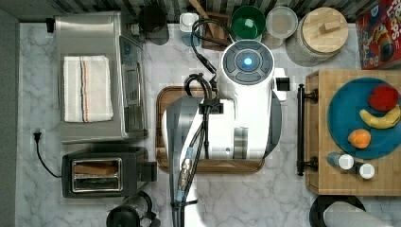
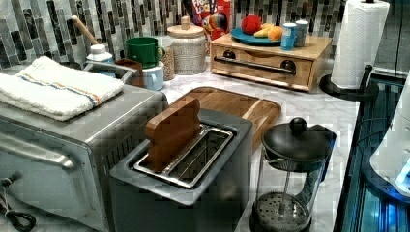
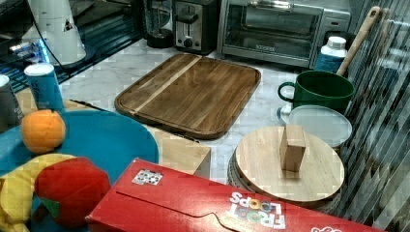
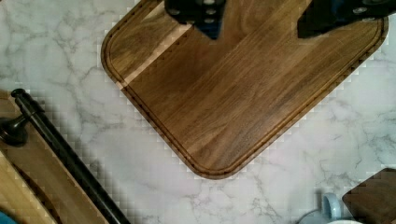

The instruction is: Open the drawer.

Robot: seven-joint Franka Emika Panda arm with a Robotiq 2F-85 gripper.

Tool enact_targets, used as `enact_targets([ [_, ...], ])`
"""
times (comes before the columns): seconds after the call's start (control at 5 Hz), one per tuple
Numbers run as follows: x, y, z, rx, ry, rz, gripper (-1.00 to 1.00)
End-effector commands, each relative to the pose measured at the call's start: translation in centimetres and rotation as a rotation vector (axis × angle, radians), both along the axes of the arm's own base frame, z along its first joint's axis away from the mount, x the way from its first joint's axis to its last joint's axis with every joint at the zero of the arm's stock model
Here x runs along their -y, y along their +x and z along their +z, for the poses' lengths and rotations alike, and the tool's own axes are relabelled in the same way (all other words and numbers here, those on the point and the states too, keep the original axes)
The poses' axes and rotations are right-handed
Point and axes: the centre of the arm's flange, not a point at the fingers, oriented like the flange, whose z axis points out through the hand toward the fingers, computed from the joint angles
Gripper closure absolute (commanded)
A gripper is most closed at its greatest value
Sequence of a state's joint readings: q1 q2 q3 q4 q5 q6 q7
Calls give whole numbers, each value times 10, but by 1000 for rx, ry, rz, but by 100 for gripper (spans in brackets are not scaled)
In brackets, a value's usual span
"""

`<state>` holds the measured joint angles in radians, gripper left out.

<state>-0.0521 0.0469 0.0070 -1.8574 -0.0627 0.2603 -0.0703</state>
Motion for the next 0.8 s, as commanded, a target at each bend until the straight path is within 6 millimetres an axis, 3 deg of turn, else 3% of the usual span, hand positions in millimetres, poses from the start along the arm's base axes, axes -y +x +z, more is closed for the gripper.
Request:
enact_targets([
  [0.2,-4,0,0,1,0,9,-100],
  [0.4,-1,-4,-2,-14,25,48,-100],
  [0.8,33,-23,-16,-71,-5,389,-100],
])
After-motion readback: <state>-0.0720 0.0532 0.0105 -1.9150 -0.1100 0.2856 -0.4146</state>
